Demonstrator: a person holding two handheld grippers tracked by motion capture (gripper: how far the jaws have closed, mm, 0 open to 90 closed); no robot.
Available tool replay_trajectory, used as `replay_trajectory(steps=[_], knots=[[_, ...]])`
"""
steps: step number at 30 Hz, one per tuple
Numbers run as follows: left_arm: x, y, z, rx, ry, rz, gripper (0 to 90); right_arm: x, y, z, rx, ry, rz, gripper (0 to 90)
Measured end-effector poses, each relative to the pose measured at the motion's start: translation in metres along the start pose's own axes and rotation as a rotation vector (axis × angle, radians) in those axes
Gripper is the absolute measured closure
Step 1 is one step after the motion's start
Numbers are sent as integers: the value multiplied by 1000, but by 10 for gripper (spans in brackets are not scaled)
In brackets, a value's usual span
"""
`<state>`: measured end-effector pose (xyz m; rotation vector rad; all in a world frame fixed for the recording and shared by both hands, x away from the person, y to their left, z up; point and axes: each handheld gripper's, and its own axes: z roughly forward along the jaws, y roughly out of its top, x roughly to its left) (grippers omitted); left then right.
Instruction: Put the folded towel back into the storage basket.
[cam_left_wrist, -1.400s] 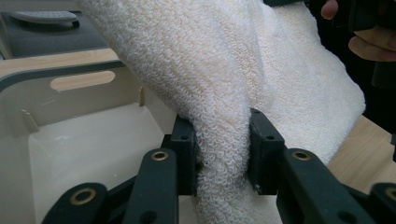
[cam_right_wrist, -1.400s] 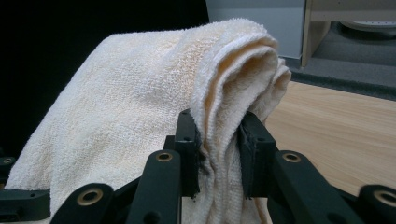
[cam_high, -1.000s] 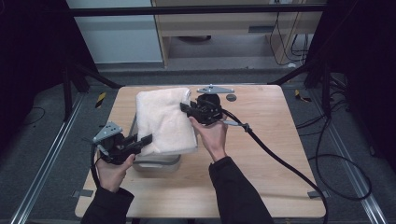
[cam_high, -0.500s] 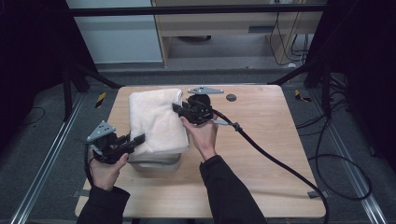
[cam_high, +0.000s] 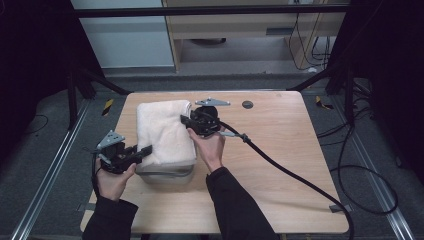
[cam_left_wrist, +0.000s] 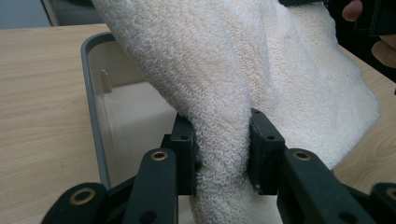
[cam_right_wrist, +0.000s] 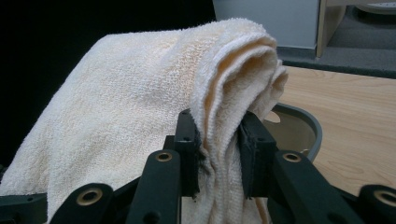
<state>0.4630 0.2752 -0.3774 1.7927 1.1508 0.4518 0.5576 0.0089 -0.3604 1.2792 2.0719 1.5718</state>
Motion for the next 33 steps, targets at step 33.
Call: replay_trajectory(steps=[33], knots=[[24,-25,39,139,74,-26,660,-5,-38,43,79,-89,-3,708]])
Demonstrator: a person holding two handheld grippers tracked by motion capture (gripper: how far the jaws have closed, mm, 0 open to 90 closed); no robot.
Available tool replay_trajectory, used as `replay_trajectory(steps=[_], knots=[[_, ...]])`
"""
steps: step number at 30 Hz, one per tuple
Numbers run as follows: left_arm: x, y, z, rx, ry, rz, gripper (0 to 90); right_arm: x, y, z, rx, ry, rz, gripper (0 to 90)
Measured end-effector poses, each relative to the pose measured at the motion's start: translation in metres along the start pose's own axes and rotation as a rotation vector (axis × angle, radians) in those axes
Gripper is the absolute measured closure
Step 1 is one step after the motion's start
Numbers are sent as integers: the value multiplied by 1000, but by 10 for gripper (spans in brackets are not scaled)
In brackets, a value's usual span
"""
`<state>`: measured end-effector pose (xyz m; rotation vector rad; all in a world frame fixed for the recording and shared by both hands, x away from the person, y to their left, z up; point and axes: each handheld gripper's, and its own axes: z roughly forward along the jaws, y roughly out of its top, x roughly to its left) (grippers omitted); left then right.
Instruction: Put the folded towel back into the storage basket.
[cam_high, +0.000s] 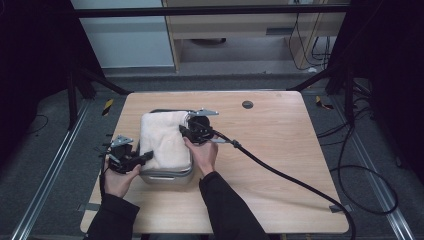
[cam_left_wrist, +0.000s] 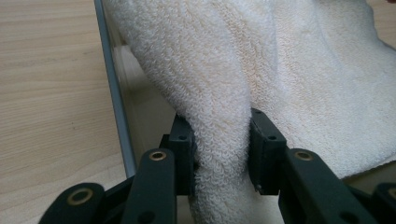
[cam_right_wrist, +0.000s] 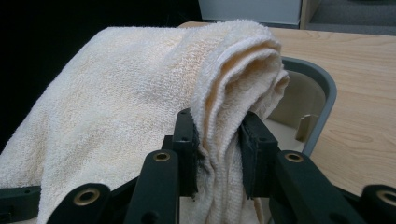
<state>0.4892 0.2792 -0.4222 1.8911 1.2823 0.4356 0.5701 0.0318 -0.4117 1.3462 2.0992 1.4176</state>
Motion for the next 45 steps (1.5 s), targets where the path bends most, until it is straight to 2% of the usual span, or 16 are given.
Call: replay_trajectory(steps=[12,23,28,37,41,45], knots=[[0,-4,9,40,19,11,648,1,-7,5,21,-31,-29,696],[2,-5,11,66,24,5,646,2,-12,8,40,-33,-38,689],[2,-6,14,82,39,17,641,3,-14,9,48,-41,-50,686],[1,-5,14,80,43,12,592,3,-16,9,48,-58,-71,649],[1,-4,11,68,43,11,567,0,-18,6,39,-65,-77,602],[0,-2,7,51,55,15,559,-2,-18,4,31,-69,-80,592]])
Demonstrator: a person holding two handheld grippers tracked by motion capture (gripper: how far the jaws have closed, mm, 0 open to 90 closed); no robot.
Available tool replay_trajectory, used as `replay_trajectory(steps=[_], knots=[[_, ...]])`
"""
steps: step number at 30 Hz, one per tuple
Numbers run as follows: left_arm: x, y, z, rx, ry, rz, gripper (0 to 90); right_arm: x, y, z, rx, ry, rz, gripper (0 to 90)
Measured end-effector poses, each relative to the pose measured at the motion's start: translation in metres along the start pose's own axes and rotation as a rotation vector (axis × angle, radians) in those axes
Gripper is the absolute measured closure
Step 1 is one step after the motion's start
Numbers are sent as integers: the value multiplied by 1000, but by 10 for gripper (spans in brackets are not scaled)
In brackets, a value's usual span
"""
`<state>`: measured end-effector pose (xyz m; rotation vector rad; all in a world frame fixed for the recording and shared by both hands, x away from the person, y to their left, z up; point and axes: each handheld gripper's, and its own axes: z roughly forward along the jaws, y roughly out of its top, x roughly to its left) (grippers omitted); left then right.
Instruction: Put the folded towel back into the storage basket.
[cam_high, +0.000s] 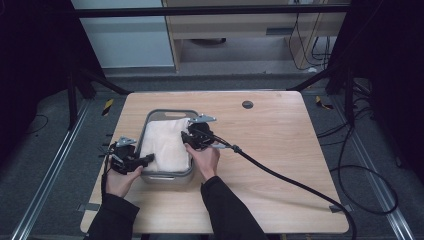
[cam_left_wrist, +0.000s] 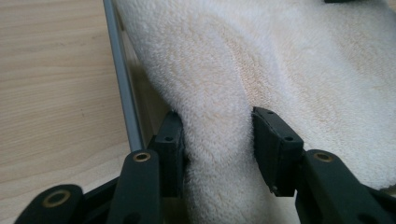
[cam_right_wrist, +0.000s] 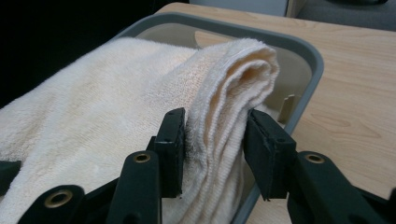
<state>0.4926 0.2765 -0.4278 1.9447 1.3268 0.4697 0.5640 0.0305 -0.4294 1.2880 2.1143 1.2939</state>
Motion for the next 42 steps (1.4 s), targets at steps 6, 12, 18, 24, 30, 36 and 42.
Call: replay_trajectory(steps=[6,12,18,24,30,36,42], knots=[[0,2,-7,-42,16,0,553,-3,4,-12,-41,-1,-7,583],[-4,8,-22,-114,-4,13,540,-11,10,-29,-76,-1,-17,550],[-13,12,-31,-165,-5,48,491,-25,15,-54,-110,14,-35,475],[-22,12,-33,-201,-1,78,417,-44,15,-84,-144,44,-25,387],[-29,12,-33,-212,-8,99,362,-65,4,-114,-151,51,-72,292],[-32,9,-30,-203,-12,108,321,-91,-15,-139,-159,82,-34,239],[-30,3,-28,-194,-23,115,288,-114,-36,-163,-171,86,-33,197]])
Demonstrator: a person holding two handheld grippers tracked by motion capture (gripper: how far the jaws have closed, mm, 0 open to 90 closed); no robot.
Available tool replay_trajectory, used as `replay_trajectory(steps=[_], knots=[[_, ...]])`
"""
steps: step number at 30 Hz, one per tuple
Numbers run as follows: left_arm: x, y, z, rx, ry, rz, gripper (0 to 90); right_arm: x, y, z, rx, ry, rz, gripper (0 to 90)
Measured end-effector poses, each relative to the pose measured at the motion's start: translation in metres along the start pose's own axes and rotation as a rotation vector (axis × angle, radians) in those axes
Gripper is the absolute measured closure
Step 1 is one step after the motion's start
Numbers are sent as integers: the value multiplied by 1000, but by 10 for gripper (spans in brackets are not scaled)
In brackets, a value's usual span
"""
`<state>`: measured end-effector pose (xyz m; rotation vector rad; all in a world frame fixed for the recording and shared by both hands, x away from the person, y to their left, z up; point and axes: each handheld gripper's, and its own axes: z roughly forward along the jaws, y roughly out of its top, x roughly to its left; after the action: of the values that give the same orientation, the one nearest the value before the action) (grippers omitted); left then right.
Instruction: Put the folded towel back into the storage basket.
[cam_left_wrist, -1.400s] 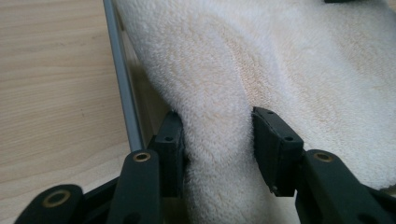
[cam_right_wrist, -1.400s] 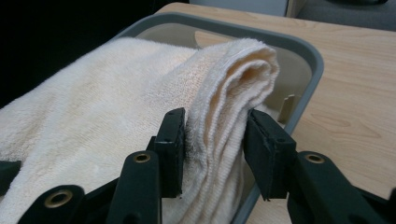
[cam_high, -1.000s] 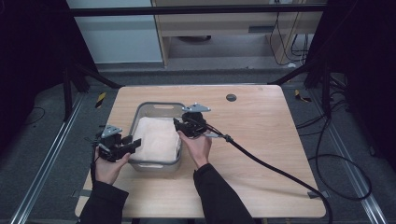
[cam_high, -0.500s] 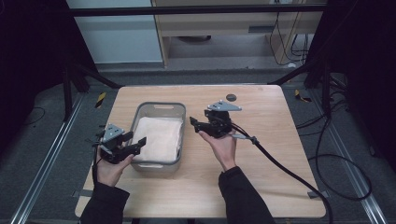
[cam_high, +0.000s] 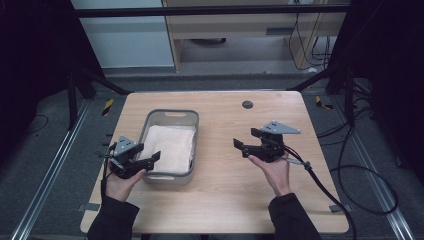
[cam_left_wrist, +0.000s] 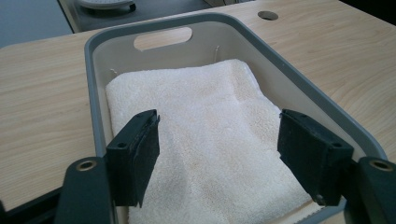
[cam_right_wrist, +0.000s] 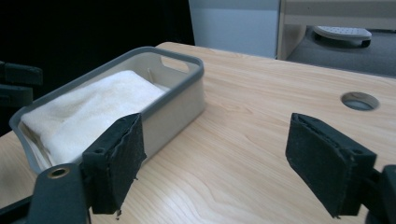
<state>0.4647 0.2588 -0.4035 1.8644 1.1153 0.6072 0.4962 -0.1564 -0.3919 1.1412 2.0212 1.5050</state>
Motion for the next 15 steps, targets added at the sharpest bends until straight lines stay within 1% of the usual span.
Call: replay_trajectory(steps=[2,6,7,11,12,15], knots=[[0,-2,0,0,0,9,277,-10,-8,-13,-5,-4,9,191],[-1,-7,-1,-2,6,25,262,-24,-22,-30,-2,-17,15,186],[-1,-8,-1,-3,4,26,255,-30,-28,-37,1,-30,18,182],[-2,-12,-1,-8,-11,41,246,-46,-44,-54,12,-60,21,177],[-2,-13,-1,-8,-15,47,243,-51,-49,-59,19,-75,25,175],[-3,-17,-3,-9,-17,57,242,-60,-60,-67,40,-106,36,175]])
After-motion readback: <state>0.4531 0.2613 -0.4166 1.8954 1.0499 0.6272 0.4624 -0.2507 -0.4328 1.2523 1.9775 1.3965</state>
